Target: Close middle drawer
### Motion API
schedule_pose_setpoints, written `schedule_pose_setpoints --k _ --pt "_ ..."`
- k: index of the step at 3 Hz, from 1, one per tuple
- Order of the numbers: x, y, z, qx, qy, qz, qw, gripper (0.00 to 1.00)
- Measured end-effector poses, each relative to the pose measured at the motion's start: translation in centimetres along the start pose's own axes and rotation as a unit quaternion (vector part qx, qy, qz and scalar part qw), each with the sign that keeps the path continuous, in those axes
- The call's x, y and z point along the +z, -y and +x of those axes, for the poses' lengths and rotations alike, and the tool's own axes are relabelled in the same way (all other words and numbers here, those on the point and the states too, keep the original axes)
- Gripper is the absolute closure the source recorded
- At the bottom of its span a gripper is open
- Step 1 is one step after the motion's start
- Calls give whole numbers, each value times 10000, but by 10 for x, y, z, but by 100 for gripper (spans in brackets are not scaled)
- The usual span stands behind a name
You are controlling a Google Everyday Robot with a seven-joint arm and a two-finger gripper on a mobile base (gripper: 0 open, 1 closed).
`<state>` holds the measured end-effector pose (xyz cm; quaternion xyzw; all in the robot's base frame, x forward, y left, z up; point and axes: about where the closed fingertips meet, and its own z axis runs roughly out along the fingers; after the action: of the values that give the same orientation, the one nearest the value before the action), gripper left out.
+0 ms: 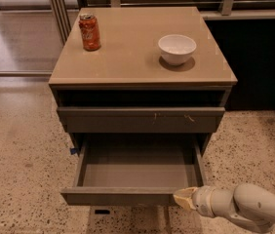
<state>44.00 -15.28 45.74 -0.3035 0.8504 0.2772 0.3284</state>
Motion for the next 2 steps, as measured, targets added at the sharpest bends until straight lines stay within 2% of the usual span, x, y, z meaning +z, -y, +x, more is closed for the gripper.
schedule_pose_setpoints --k 2 --pt "9 -1 22 270 -158 -70 9995 100"
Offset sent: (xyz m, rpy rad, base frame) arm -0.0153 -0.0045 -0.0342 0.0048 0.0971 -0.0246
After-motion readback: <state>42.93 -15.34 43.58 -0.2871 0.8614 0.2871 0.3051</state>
